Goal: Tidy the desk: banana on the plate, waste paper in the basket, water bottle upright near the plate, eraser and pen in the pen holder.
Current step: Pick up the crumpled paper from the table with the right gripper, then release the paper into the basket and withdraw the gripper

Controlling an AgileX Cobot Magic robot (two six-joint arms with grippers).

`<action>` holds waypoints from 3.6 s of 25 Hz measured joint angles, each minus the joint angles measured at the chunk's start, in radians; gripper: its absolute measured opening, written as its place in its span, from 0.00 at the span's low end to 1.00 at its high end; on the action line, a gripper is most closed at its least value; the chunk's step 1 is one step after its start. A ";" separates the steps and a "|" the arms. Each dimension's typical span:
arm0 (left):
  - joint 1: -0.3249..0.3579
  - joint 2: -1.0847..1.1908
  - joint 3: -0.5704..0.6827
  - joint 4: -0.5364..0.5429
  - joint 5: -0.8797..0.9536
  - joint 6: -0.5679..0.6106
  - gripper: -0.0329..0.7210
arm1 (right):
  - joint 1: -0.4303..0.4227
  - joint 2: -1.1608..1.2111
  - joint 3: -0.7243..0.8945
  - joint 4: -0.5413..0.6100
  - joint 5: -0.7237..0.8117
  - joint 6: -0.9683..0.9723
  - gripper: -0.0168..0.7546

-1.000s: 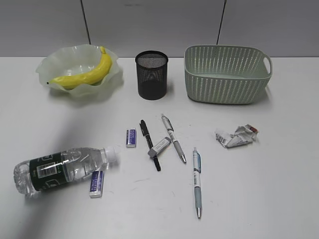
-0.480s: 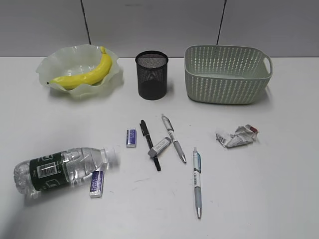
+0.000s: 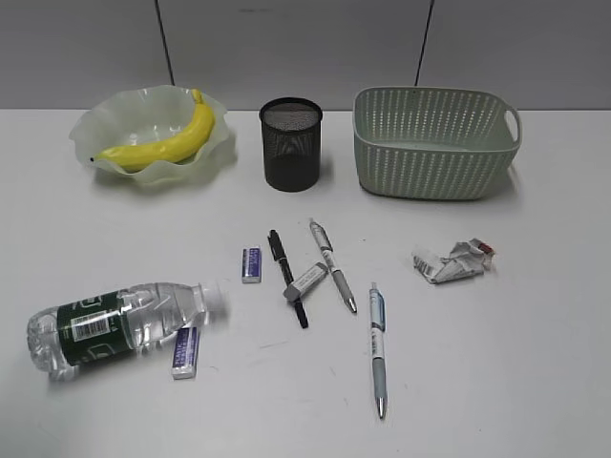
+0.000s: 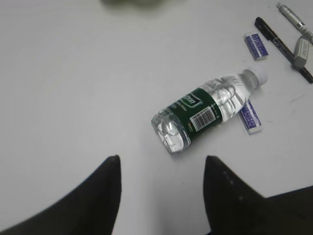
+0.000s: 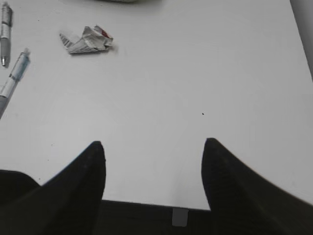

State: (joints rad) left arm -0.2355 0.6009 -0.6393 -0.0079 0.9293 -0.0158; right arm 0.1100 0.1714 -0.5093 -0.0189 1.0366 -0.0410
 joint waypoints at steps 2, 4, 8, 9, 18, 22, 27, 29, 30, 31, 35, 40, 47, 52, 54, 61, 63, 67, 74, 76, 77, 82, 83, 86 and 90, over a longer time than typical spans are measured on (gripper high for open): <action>0.000 -0.099 0.042 -0.001 0.000 0.000 0.58 | 0.000 0.009 -0.007 0.030 -0.013 -0.049 0.66; 0.000 -0.197 0.069 -0.002 0.002 0.000 0.58 | 0.000 0.034 -0.020 0.086 -0.064 -0.121 0.66; 0.000 -0.362 0.074 -0.002 -0.001 0.000 0.57 | 0.000 0.165 -0.026 0.234 -0.201 -0.287 0.66; 0.000 -0.393 0.074 -0.002 -0.001 0.000 0.57 | 0.000 0.217 -0.027 0.267 -0.234 -0.343 0.66; 0.000 -0.505 0.089 -0.007 0.097 0.000 0.56 | 0.000 0.779 -0.194 0.314 -0.311 -0.558 0.66; 0.000 -0.506 0.100 -0.009 0.122 0.000 0.56 | 0.000 1.011 -0.337 0.314 -0.310 -0.632 0.66; 0.000 -0.506 0.100 -0.009 0.125 0.000 0.55 | 0.067 1.284 -0.534 0.227 -0.296 -0.665 0.68; 0.000 -0.506 0.100 -0.009 0.125 0.000 0.55 | 0.128 1.386 -0.589 0.165 -0.288 -0.667 0.72; 0.000 -0.506 0.100 -0.009 0.125 0.000 0.55 | 0.152 1.437 -0.615 0.135 -0.282 -0.664 0.75; 0.000 -0.506 0.100 -0.009 0.125 0.000 0.55 | 0.174 1.479 -0.635 0.110 -0.277 -0.655 0.77; 0.000 -0.508 0.100 -0.009 0.125 0.000 0.55 | 0.236 1.669 -0.722 0.062 -0.262 -0.620 0.79; 0.000 -0.565 0.100 -0.010 0.125 0.000 0.55 | 0.242 1.854 -0.823 0.019 -0.198 -0.536 0.80; 0.000 -0.606 0.100 -0.010 0.126 0.000 0.55 | 0.242 1.961 -0.878 -0.032 -0.175 -0.490 0.78; 0.000 -0.606 0.100 -0.010 0.126 0.000 0.55 | 0.242 1.983 -0.879 -0.033 -0.151 -0.488 0.58; 0.000 -0.606 0.100 -0.010 0.126 0.000 0.55 | 0.242 1.983 -0.883 -0.033 -0.133 -0.488 0.39; 0.000 -0.607 0.100 -0.010 0.126 0.000 0.55 | 0.242 1.968 -0.974 0.074 -0.018 -0.485 0.11; 0.000 -0.607 0.100 -0.010 0.126 0.000 0.55 | 0.244 1.937 -1.014 0.103 -0.007 -0.485 0.11; 0.000 -0.607 0.100 -0.010 0.126 0.000 0.55 | 0.244 1.853 -1.119 0.119 -0.096 -0.473 0.11; 0.000 -0.607 0.100 -0.010 0.126 0.000 0.55 | 0.239 1.850 -1.197 0.116 -0.489 -0.382 0.11; 0.000 -0.607 0.100 -0.010 0.126 0.000 0.55 | 0.227 1.873 -1.198 0.114 -0.576 -0.352 0.11; 0.000 -0.607 0.100 -0.010 0.126 0.000 0.55 | 0.221 1.892 -1.198 0.114 -0.596 -0.343 0.11; 0.000 -0.607 0.100 -0.010 0.126 0.000 0.55 | 0.176 2.004 -1.198 0.109 -0.602 -0.249 0.13; 0.000 -0.607 0.100 -0.010 0.126 0.000 0.55 | 0.169 2.018 -1.198 0.108 -0.602 -0.226 0.17; 0.000 -0.607 0.100 -0.010 0.126 0.000 0.55 | 0.155 2.037 -1.198 0.105 -0.606 -0.161 0.43; 0.000 -0.607 0.100 -0.010 0.126 0.000 0.55 | 0.153 2.023 -1.198 0.105 -0.607 -0.124 0.82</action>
State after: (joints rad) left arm -0.2355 -0.0058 -0.5389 -0.0175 1.0556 -0.0158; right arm 0.2629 2.1947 -1.7068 0.0863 0.4301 -0.1646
